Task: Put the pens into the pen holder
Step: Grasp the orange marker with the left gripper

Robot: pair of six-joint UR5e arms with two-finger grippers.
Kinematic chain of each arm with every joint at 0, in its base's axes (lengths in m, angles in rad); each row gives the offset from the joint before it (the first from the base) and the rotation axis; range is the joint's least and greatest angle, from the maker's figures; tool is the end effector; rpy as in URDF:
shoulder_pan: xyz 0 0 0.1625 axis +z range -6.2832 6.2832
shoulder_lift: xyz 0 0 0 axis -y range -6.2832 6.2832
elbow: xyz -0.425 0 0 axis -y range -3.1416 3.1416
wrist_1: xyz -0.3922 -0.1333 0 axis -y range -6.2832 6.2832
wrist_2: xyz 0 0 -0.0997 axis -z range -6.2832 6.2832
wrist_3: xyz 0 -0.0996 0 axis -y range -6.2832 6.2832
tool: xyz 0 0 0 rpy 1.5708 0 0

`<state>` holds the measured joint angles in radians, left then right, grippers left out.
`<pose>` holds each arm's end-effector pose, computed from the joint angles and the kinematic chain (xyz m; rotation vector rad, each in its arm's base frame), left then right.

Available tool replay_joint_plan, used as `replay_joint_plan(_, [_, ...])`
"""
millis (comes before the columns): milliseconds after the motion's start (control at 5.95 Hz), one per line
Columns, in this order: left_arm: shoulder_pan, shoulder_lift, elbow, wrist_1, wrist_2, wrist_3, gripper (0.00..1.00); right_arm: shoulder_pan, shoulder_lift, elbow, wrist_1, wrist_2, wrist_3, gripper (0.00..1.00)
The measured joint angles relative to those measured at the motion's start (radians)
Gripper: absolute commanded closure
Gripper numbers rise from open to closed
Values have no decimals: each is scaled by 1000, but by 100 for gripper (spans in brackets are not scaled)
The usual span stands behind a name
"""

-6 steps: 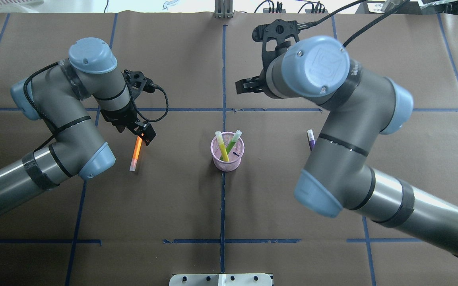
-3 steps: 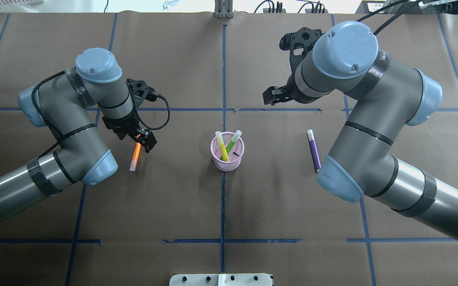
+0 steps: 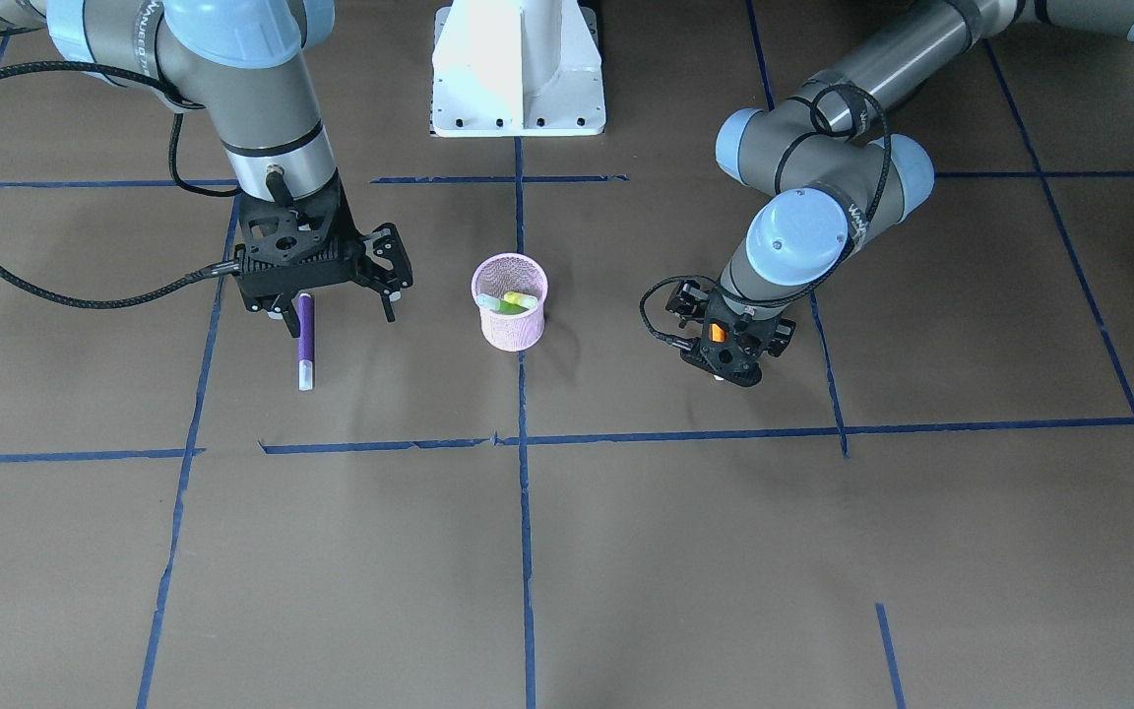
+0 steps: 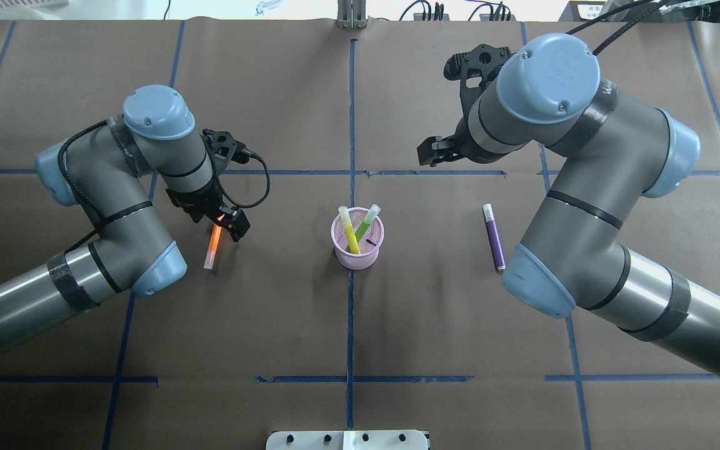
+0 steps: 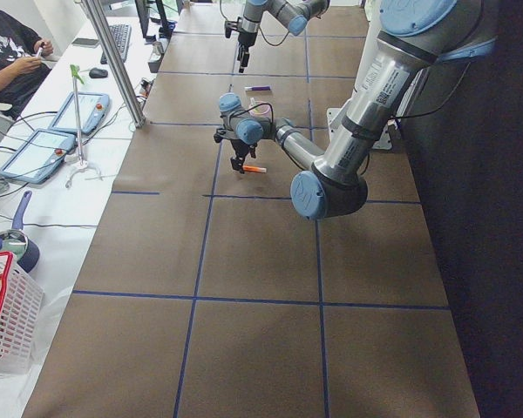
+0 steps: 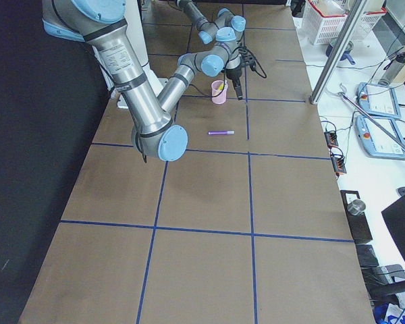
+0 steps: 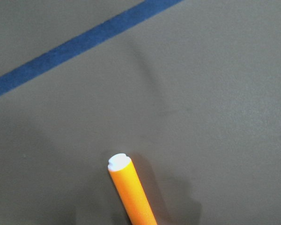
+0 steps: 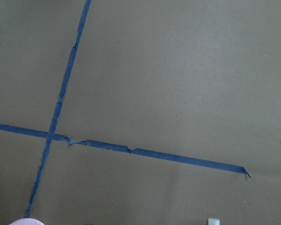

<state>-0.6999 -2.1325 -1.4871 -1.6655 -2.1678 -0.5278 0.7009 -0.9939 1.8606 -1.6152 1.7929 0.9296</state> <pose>0.4880 -0.5120 0.3570 0.0519 0.8095 0.4951 -0.4056 -0.4880 0.2128 0.3450 -0.7713 -0.0352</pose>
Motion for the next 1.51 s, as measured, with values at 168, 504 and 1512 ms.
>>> replay_joint_plan(168, [0,-1,0,-2,0,-2,59,0,0,0,1,-1,0,0])
replay_joint_plan(504, [0,-1,1,-2,0,-2,63,0,1,3,1,-1,0,0])
replay_joint_plan(1512, [-24,-3,-13,5,-2,-3,98,3,3,5,3,-1,0,0])
